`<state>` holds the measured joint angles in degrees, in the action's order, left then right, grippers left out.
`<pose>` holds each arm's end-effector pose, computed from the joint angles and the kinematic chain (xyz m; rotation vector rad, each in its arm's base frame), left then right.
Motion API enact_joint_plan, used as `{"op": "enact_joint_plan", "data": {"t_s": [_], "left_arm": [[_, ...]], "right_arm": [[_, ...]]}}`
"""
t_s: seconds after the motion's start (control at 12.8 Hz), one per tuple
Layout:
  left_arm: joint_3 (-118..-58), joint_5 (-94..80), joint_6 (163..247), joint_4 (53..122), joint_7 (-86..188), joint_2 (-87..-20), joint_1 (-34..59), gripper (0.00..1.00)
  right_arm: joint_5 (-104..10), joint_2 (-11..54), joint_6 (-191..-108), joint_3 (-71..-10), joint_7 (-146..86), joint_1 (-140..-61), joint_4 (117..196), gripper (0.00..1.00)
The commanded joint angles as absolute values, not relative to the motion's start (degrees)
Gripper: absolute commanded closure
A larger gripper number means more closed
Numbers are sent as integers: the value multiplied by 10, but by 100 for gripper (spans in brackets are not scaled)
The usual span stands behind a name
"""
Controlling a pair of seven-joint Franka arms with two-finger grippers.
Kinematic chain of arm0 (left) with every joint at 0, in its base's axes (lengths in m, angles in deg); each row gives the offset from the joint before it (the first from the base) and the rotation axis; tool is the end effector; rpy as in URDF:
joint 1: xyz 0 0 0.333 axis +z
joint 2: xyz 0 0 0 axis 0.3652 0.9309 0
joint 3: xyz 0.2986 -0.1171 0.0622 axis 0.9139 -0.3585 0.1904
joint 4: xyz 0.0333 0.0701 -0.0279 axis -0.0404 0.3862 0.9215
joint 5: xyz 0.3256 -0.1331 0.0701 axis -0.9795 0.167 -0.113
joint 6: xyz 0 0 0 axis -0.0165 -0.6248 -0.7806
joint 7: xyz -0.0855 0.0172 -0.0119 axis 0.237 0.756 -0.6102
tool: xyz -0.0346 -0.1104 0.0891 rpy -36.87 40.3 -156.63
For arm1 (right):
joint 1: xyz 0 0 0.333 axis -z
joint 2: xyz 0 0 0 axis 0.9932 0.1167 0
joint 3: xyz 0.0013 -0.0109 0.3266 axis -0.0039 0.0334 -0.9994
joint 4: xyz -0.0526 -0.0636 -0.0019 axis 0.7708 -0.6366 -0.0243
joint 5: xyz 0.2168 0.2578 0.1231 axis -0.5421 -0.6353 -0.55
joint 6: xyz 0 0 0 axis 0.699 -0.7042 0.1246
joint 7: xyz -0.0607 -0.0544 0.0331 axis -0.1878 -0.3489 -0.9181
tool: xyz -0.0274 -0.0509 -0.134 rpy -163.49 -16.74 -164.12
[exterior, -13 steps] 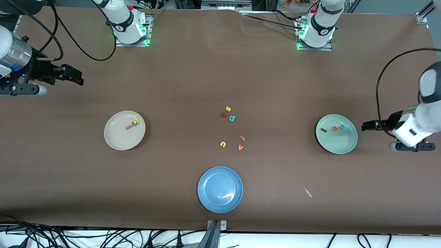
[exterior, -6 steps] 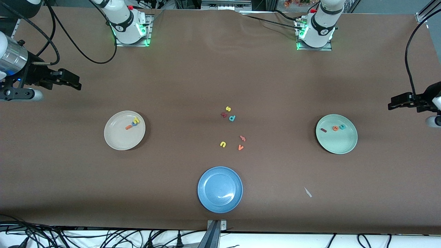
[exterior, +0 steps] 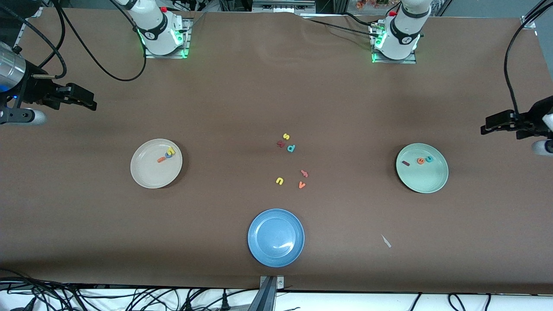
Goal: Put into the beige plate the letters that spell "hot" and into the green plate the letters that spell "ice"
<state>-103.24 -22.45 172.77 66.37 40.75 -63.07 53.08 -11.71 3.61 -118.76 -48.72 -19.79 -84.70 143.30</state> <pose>0.5773 0.0413 0.5403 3.0848 -0.1412 -0.1956 0.5343 0.0388 0.5730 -3.1157 0.0368 0.1712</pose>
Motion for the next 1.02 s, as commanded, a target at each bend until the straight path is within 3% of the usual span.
{"op": "enact_joint_plan", "data": {"t_s": [0.0,0.16,0.31,0.55,0.94], "left_arm": [[-849,-173,1717,667,379,-671,371,0],[-729,-140,1723,681,360,-686,265,1],[-651,-128,1737,702,359,-698,192,8],[-645,-124,1783,744,359,-712,190,1],[-644,-128,1786,738,359,-702,190,0]], "right_arm": [[-113,47,-1170,-490,-202,-844,1412,0],[-113,47,-1170,-490,-201,-844,1411,0],[-112,47,-1169,-491,-200,-845,1412,0],[-112,45,-1155,-490,-198,-844,1418,0],[-111,12,-1182,-493,-198,-845,1470,0]]}}
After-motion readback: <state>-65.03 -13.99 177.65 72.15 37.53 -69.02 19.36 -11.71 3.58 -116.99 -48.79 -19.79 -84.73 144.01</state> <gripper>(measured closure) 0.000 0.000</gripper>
